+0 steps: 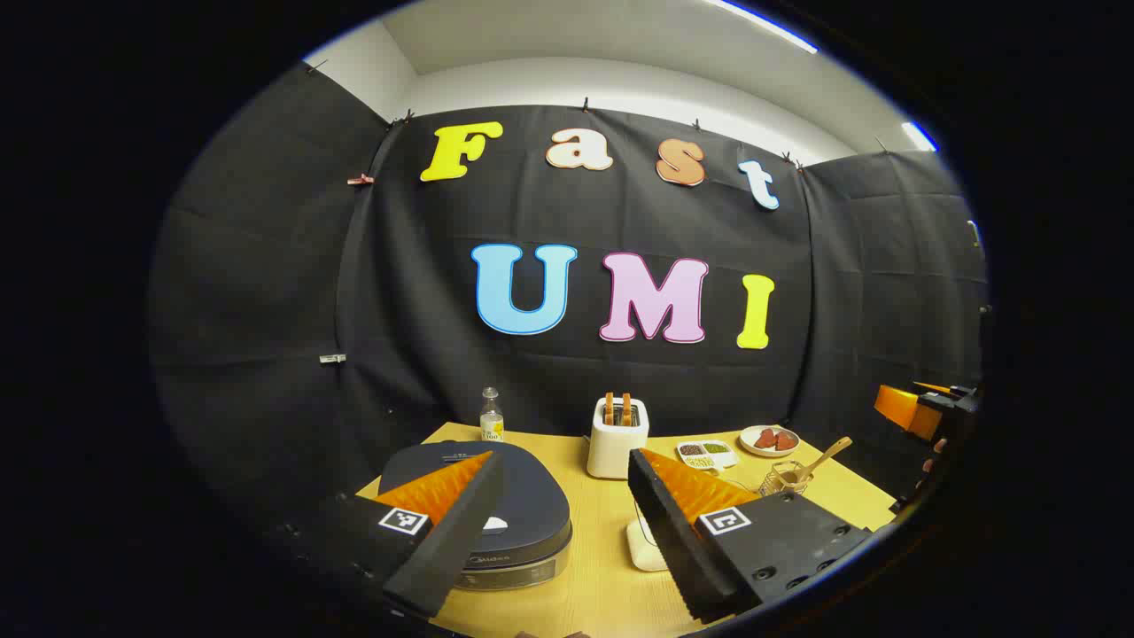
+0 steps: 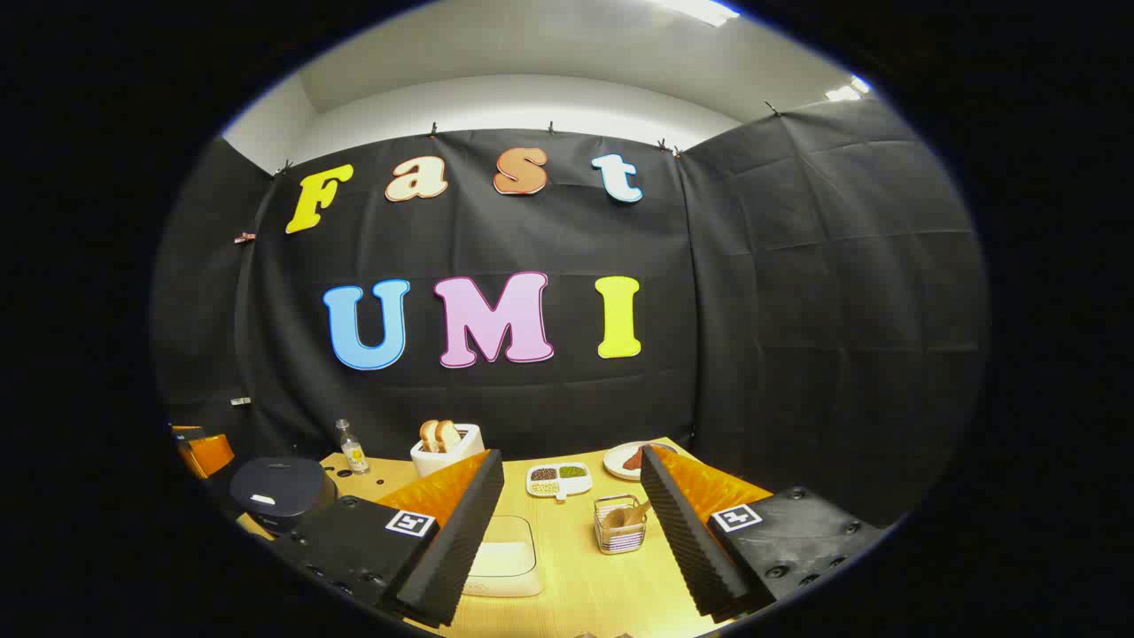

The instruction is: Close the left gripper, press the button to open the rice cooker; take a wooden spoon from the chopstick holder with the right hand, scoop a spoonful of rice and pour it into the rice cooker, then put the wooden spoon back into the chopstick holder.

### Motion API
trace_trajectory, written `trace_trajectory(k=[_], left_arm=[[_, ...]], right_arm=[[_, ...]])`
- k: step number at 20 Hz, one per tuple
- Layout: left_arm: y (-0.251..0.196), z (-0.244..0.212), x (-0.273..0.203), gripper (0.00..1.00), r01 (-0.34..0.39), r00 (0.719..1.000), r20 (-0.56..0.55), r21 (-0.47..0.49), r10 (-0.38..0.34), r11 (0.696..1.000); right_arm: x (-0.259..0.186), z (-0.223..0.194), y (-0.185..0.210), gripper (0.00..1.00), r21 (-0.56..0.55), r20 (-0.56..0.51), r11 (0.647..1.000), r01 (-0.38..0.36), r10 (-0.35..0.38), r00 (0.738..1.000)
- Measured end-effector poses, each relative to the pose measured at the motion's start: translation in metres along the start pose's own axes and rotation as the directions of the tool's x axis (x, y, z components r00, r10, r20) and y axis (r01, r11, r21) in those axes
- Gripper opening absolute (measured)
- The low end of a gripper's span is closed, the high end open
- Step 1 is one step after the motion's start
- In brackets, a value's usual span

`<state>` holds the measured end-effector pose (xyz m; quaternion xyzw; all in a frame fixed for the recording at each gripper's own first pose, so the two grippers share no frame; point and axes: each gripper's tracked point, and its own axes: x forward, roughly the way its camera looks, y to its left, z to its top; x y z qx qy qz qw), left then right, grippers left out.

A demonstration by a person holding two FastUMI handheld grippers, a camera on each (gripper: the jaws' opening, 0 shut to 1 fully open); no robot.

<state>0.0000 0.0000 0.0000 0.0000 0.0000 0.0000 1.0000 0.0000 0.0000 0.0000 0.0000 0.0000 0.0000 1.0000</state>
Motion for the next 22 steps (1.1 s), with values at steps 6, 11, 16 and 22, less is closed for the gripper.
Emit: trace_trajectory(k=[6,11,16,22], left_arm=[[-0.003,-0.004,0.000,0.95,0.014,1.000,-0.002,0.034,-0.014,0.999],[0.002,-0.006,0.002,0.95,0.003,1.000,0.000,0.024,-0.003,1.000],[0.007,0.001,-0.002,0.95,-0.003,1.000,0.025,0.055,0.001,0.999],[0.010,0.013,0.007,0.95,0.033,0.998,0.044,0.071,-0.037,0.997]], right_arm=[[-0.007,-0.003,0.001,0.97,0.003,-0.013,1.000,0.002,-0.001,1.000],[-0.011,-0.008,-0.003,0.97,0.001,-0.028,1.000,0.015,-0.015,0.999],[-0.014,-0.010,-0.004,0.97,-0.012,-0.033,0.999,0.030,-0.031,0.999],[-0.010,-0.015,0.002,0.97,-0.006,-0.042,1.000,0.022,-0.022,0.999]])
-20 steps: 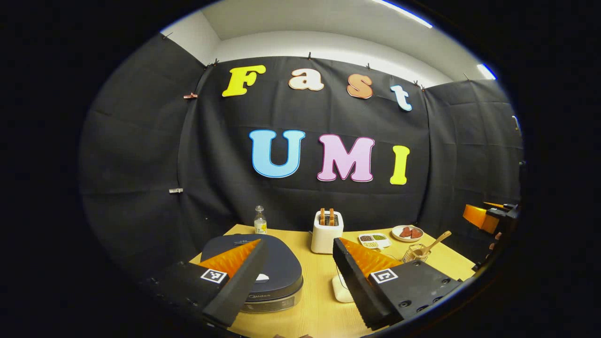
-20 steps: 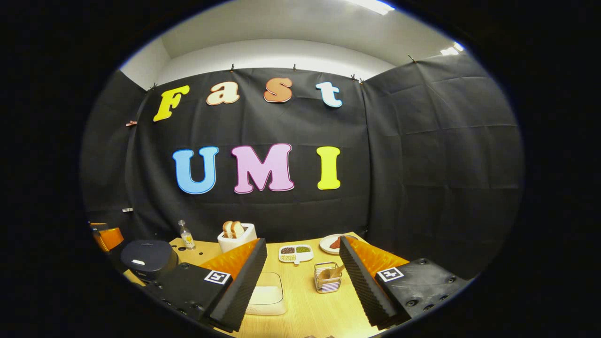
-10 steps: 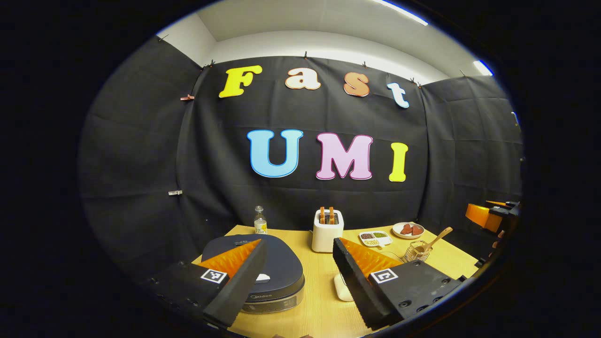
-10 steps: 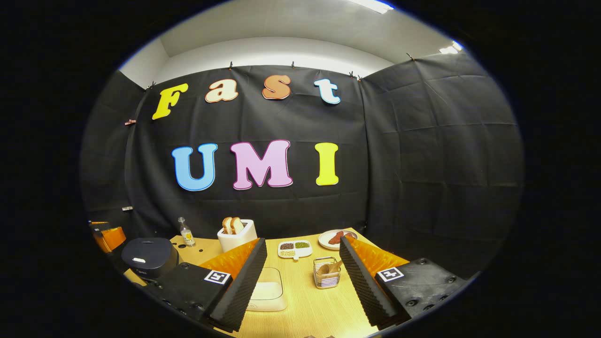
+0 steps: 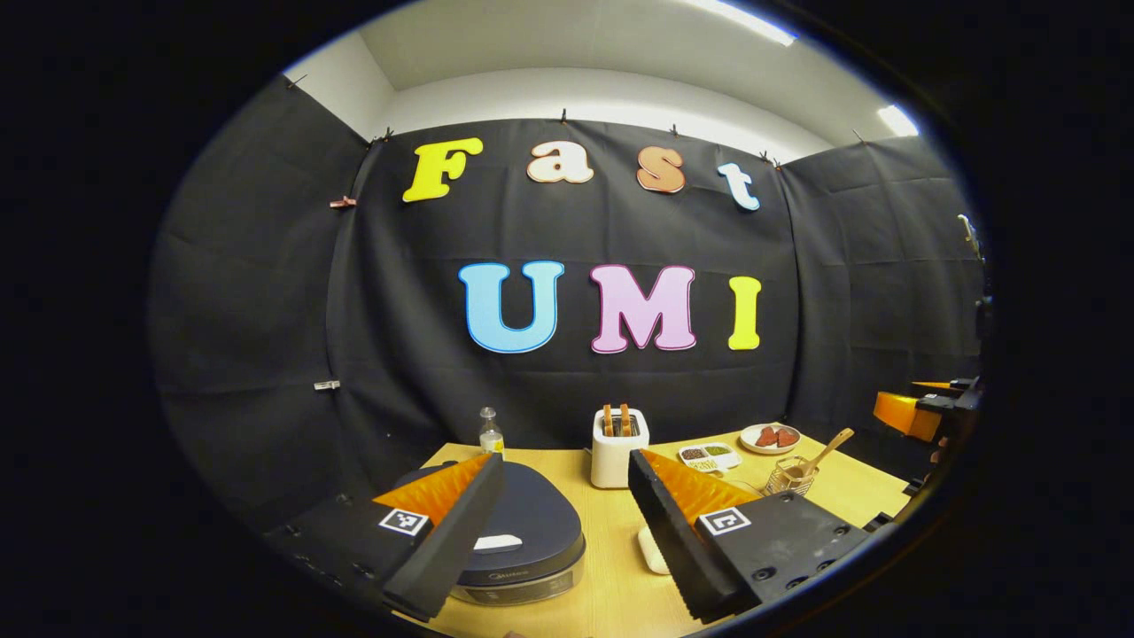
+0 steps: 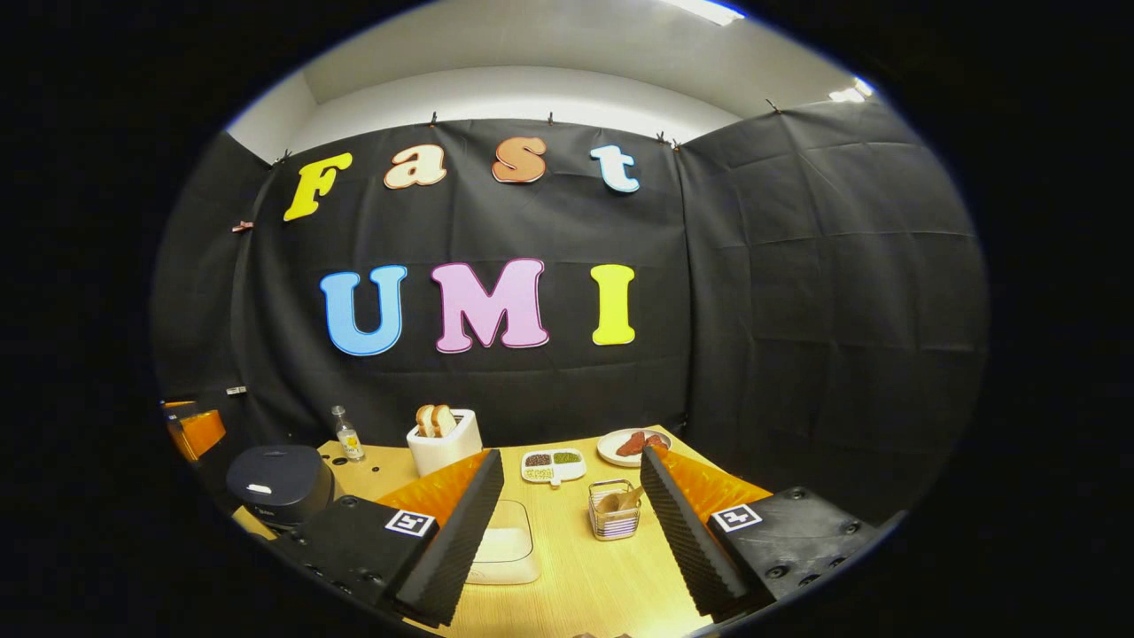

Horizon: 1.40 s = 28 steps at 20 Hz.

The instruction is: Close the left gripper, press the button to open the rice cooker; take a wooden spoon from the chopstick holder with the right hand, scoop a spoonful of rice and pour it into the rice cooker, then put the wooden spoon back into the chopstick holder.

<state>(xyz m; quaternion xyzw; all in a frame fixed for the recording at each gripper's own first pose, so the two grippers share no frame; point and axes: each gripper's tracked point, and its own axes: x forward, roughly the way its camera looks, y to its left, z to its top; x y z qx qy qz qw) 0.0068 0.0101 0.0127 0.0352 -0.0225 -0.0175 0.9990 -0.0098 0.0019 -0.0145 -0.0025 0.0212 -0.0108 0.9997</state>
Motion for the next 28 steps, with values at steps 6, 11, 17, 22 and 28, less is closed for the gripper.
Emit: trace_trajectory(k=[6,11,17,22,28], left_arm=[[0.026,0.013,0.025,0.65,0.018,0.999,-0.043,-0.073,-0.021,0.997],[0.062,-0.019,0.050,0.24,0.011,0.983,-0.184,-0.075,-0.025,0.997],[0.087,-0.071,0.064,0.06,-0.001,0.938,-0.344,-0.140,-0.047,0.990],[0.072,-0.119,0.061,0.06,0.024,0.880,-0.464,-0.175,-0.104,0.984],[0.067,-0.156,0.054,0.06,0.018,0.840,-0.532,-0.173,-0.109,0.985]], right_arm=[[0.007,-0.010,0.001,0.97,0.001,-0.025,1.000,0.003,-0.003,1.000],[0.003,-0.025,-0.005,0.97,-0.002,-0.060,1.000,0.015,-0.015,0.998],[-0.008,-0.039,-0.005,0.97,-0.028,-0.093,1.000,0.006,-0.008,0.996],[-0.012,-0.043,-0.009,0.97,-0.021,-0.111,1.000,0.020,-0.022,0.994],[-0.019,-0.059,-0.013,0.97,-0.010,-0.159,0.999,0.033,-0.034,0.987]])
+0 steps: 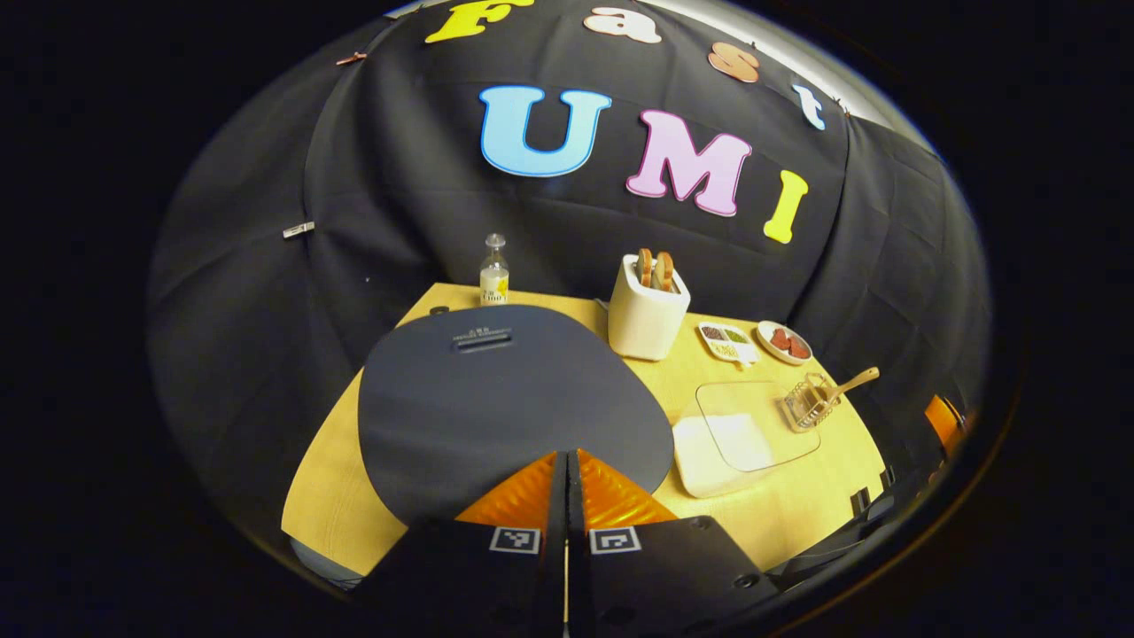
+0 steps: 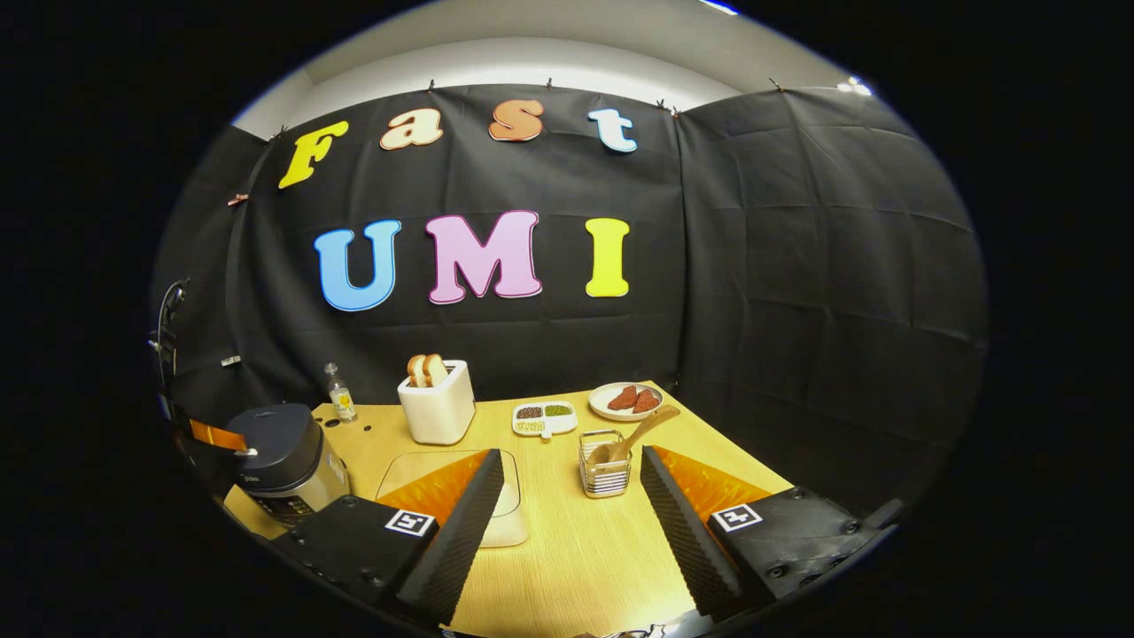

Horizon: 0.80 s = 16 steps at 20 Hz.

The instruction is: Close the left gripper, press the button to open the rice cooker; take a wooden spoon from the chopstick holder with the right hand, scoop a spoonful of rice and pour it into the rice cooker, then put the wooden spoon back into the chopstick holder.

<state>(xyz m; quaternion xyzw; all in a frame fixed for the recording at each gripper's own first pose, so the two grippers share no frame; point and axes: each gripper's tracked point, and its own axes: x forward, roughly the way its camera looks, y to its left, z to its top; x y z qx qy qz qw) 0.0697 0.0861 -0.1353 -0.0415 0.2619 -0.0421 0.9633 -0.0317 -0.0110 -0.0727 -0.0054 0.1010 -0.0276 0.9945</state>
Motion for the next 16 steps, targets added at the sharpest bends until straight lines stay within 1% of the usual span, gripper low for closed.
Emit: trace_trajectory(k=[5,6,7,8,10,12,14,16], left_arm=[[-0.001,-0.003,0.002,0.07,-0.044,0.999,-0.013,0.089,0.045,0.995],[-0.001,-0.002,0.003,0.10,-0.043,0.999,-0.013,0.085,0.044,0.995],[0.000,-0.006,0.001,0.07,-0.043,0.998,-0.032,0.062,0.045,0.997],[-0.001,-0.003,0.008,0.07,-0.035,0.999,-0.022,0.030,0.036,0.999],[0.000,0.000,0.001,0.07,-0.029,1.000,-0.006,-0.019,0.029,0.999],[0.000,0.005,-0.006,0.07,-0.038,0.999,0.038,-0.042,0.039,0.998],[0.001,0.024,-0.012,0.07,-0.058,0.991,0.120,-0.073,0.066,0.996],[0.004,0.062,-0.032,0.07,-0.099,0.964,0.239,-0.102,0.121,0.990]], right_arm=[[0.002,-0.006,-0.004,0.97,0.014,-0.018,1.000,0.011,-0.011,1.000],[0.004,-0.008,-0.004,0.97,0.019,-0.025,1.000,0.011,-0.011,1.000],[0.005,-0.011,-0.003,0.97,0.022,-0.032,1.000,0.008,-0.008,0.999],[0.006,-0.013,-0.003,0.97,0.023,-0.037,1.000,0.004,-0.003,0.999],[0.009,-0.013,-0.002,0.98,0.019,-0.046,1.000,-0.006,0.007,0.999],[0.012,-0.011,-0.002,0.97,0.016,-0.051,1.000,-0.016,0.016,0.999],[0.020,-0.010,-0.005,0.97,0.013,-0.058,1.000,-0.020,0.020,0.998],[0.029,-0.005,-0.011,0.98,0.008,-0.062,1.000,-0.018,0.018,0.998]])
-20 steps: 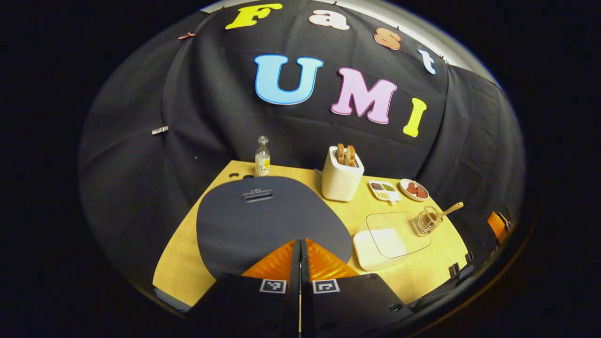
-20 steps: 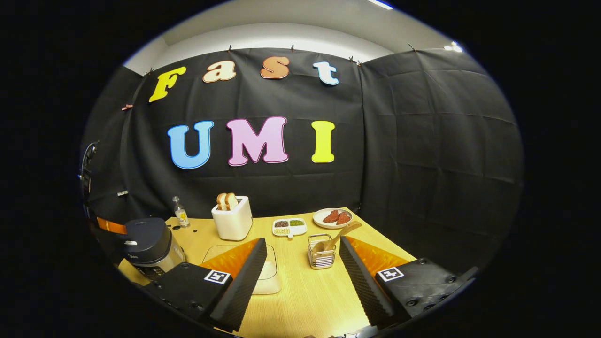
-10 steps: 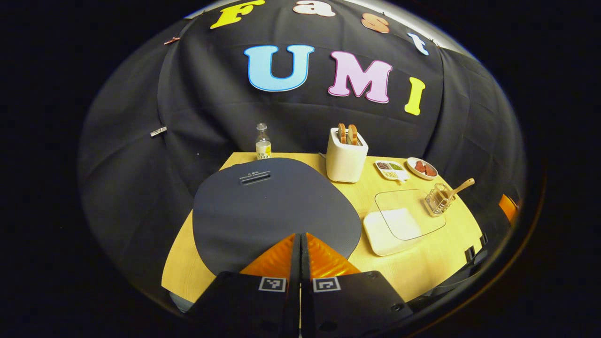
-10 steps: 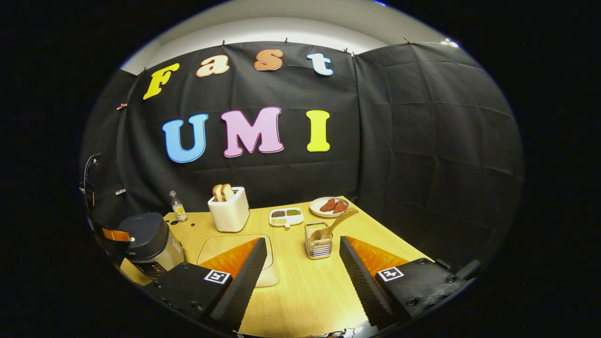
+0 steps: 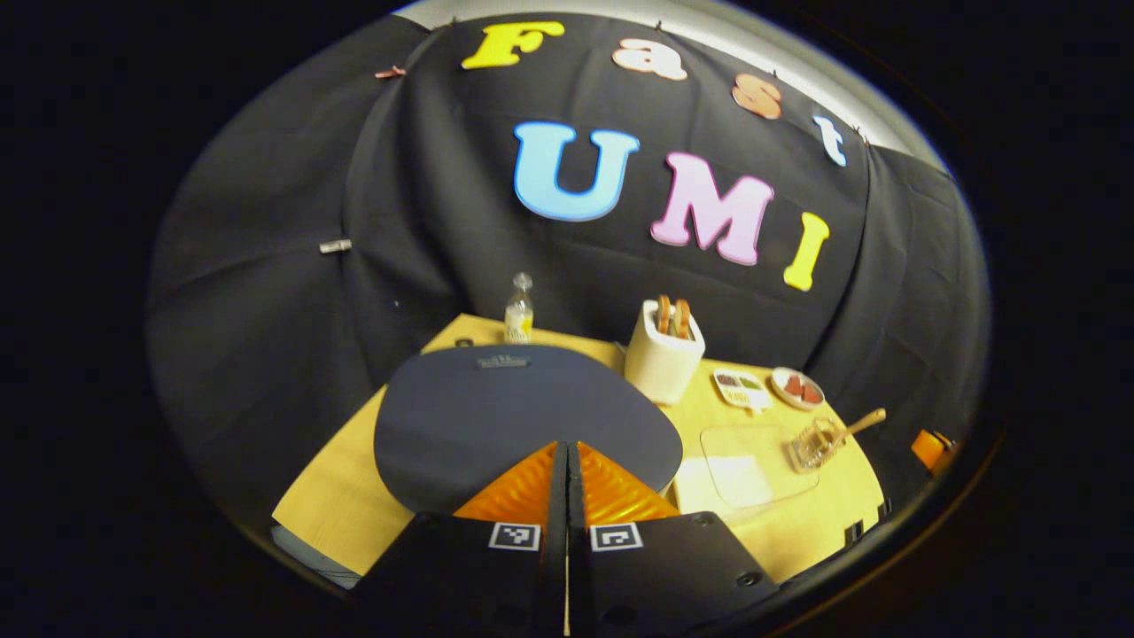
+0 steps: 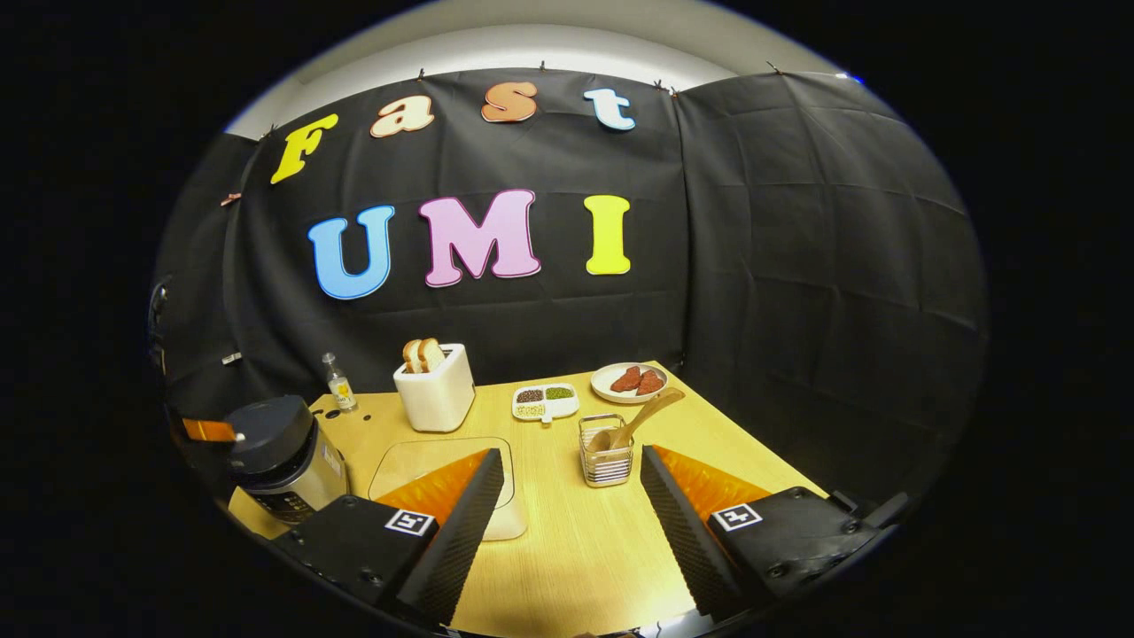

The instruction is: Close the left gripper, press the button to open the rice cooker; take a wooden spoon from the chopstick holder with the right hand, scoop a spoonful of rice and pour it into the rice cooker, then put the wooden spoon back into the chopstick holder.

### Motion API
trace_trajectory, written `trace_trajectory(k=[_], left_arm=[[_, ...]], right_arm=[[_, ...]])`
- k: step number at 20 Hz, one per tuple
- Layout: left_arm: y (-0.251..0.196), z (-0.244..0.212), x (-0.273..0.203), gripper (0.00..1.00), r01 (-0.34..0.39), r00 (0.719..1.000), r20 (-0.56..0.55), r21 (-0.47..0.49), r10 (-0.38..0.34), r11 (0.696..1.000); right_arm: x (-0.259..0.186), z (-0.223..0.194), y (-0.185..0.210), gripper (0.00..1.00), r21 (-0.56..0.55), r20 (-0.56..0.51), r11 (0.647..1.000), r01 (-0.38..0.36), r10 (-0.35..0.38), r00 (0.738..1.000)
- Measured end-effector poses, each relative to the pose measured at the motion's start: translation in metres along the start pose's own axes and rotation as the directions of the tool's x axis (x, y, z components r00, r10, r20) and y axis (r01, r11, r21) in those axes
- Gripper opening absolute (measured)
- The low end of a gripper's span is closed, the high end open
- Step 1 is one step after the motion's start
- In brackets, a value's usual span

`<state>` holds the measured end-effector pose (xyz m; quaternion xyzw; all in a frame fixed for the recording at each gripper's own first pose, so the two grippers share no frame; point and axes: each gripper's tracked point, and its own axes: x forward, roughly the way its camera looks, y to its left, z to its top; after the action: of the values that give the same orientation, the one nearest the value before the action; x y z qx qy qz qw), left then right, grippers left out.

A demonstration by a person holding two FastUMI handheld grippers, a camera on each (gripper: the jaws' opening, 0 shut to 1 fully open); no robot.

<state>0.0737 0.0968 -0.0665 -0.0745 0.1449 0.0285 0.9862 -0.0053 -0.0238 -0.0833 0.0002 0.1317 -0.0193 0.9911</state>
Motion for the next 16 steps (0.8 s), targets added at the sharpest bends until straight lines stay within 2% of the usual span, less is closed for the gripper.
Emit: trace_trajectory(k=[1,3,5,7,9,11,13,14,16], left_arm=[[0.000,0.023,-0.010,0.07,-0.031,0.998,0.063,-0.001,0.031,1.000],[0.005,0.069,-0.023,0.07,-0.129,0.975,0.190,0.056,0.116,0.990],[0.002,0.097,-0.033,0.07,-0.196,0.952,0.259,0.113,0.162,0.974],[-0.012,0.098,-0.034,0.05,-0.205,0.952,0.258,0.144,0.164,0.968],[-0.026,0.086,-0.033,0.08,-0.204,0.959,0.226,0.142,0.169,0.969],[-0.037,0.081,-0.033,0.08,-0.209,0.959,0.213,0.084,0.188,0.974],[-0.051,0.070,-0.030,0.12,-0.211,0.961,0.191,0.038,0.200,0.977],[-0.058,0.066,-0.028,0.23,-0.214,0.963,0.176,0.031,0.205,0.976],[-0.066,0.067,-0.027,0.53,-0.234,0.957,0.185,0.030,0.225,0.972]], right_arm=[[0.006,0.003,-0.003,0.97,0.001,-0.003,1.000,-0.001,0.001,1.000],[0.022,0.008,-0.010,0.98,0.006,-0.008,1.000,0.000,0.000,1.000],[0.040,0.014,-0.017,0.98,0.015,-0.014,1.000,0.000,0.000,1.000],[0.059,0.015,-0.022,0.98,0.025,-0.034,1.000,-0.006,0.007,0.999],[0.078,0.016,-0.028,0.98,0.033,-0.041,0.999,-0.017,0.019,0.999],[0.099,0.012,-0.035,0.98,0.057,-0.057,0.998,-0.022,0.025,0.998],[0.118,0.002,-0.045,0.98,0.098,-0.090,0.995,-0.018,0.027,0.996],[0.126,-0.004,-0.050,0.98,0.121,-0.108,0.993,-0.012,0.025,0.994],[0.141,-0.019,-0.060,0.98,0.158,-0.155,0.987,0.000,0.025,0.988]])
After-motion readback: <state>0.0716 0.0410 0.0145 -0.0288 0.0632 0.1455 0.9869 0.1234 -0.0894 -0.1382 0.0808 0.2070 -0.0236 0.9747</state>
